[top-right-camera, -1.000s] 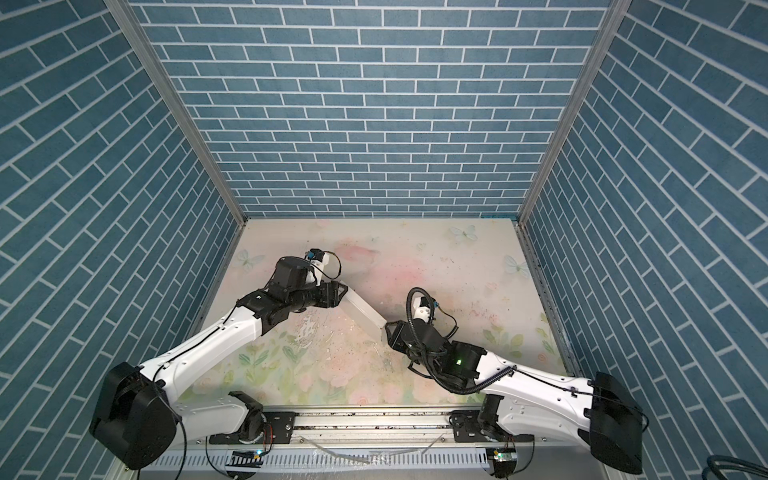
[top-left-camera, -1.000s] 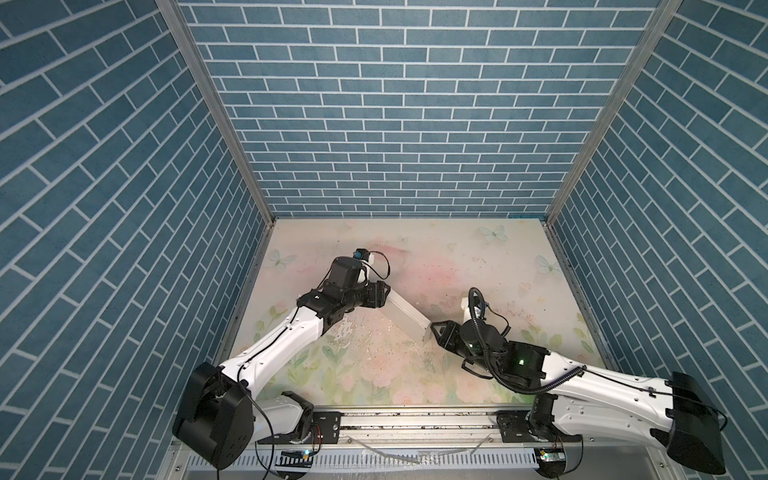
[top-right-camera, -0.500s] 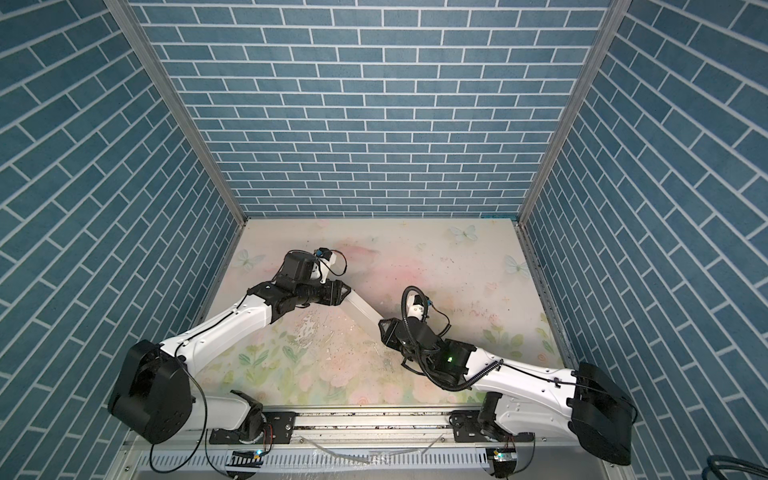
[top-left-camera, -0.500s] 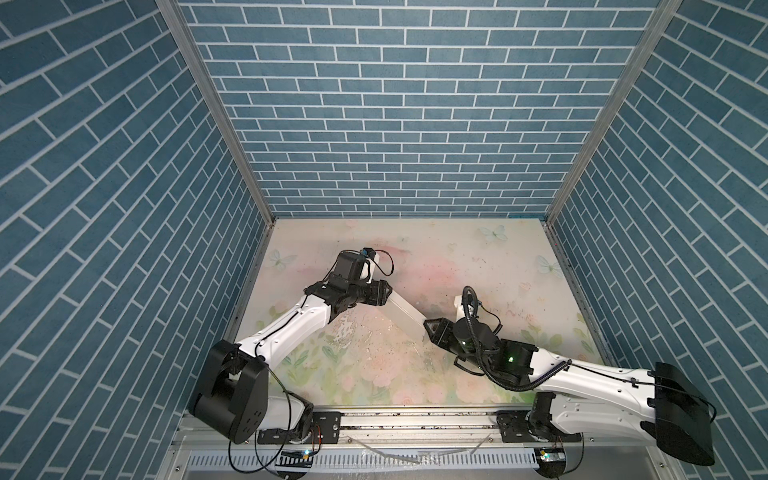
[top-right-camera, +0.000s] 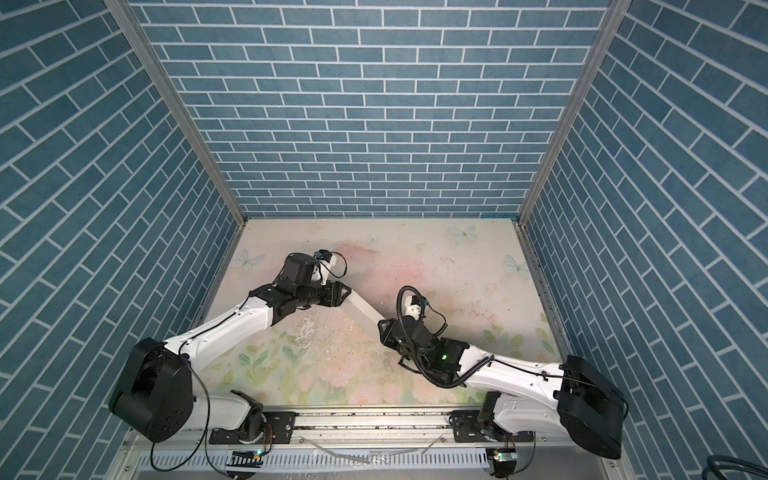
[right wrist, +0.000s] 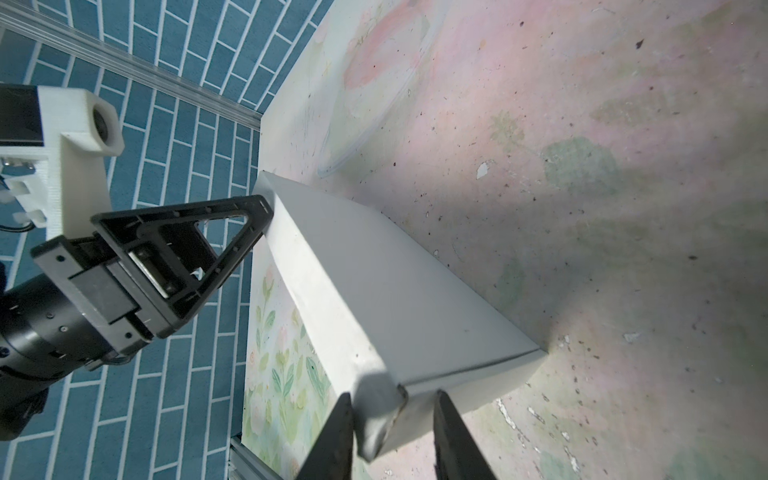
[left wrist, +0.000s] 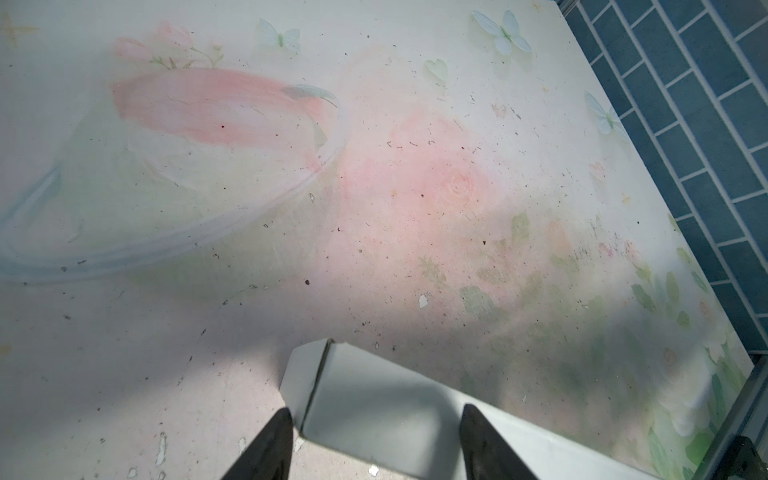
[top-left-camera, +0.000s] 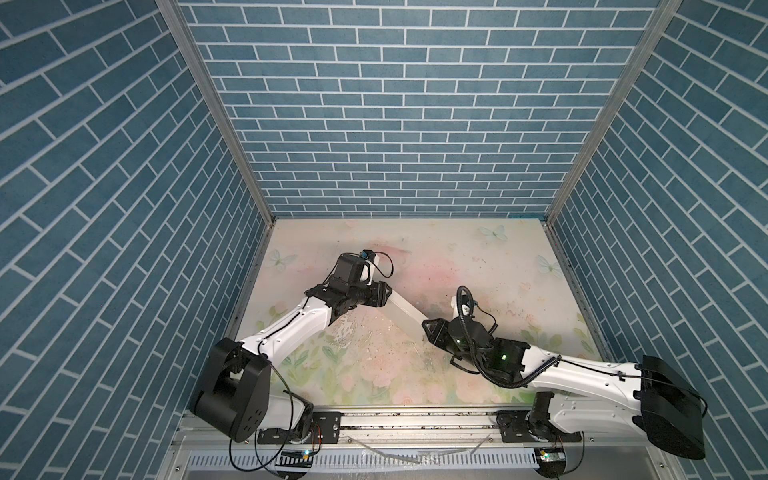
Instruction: Fold the paper box
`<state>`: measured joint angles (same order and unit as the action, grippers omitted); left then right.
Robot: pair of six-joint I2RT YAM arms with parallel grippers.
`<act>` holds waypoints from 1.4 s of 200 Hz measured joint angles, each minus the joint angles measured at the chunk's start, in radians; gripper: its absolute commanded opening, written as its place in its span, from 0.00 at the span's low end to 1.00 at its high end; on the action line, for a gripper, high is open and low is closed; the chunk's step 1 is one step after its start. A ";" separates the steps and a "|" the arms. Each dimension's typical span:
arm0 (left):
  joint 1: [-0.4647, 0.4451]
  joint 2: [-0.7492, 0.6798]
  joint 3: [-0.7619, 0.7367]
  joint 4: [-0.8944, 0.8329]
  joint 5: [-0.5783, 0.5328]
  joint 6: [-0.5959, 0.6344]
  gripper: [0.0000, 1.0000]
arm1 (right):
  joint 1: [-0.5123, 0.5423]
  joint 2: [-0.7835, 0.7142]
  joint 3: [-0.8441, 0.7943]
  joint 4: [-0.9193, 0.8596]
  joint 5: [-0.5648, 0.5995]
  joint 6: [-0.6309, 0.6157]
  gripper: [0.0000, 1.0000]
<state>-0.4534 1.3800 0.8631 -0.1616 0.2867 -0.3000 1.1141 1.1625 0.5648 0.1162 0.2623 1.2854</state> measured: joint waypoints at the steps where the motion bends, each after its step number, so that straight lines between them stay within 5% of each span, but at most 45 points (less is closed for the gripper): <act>1: 0.000 -0.002 -0.002 0.002 -0.001 -0.001 0.64 | 0.000 0.001 0.000 0.000 0.000 0.000 0.30; 145: 0.003 -0.373 -0.284 -0.152 -0.095 -0.155 0.60 | 0.050 0.064 0.082 -0.210 -0.083 -0.037 0.27; 199: 0.003 -0.504 -0.336 -0.254 -0.085 -0.225 0.60 | 0.030 -0.069 0.082 -0.398 -0.021 -0.075 0.31; 237: 0.008 -0.385 -0.289 -0.251 -0.092 -0.227 0.58 | -0.064 -0.146 0.082 -0.442 -0.039 -0.126 0.42; 280: 0.056 -0.175 -0.204 -0.172 -0.071 -0.204 0.58 | -0.143 0.007 0.106 -0.423 -0.129 -0.196 0.43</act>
<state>-0.3969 1.2045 0.6594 -0.3340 0.2153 -0.5041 0.9714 1.1698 0.6712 -0.3073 0.1337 1.0897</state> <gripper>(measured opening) 0.583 0.433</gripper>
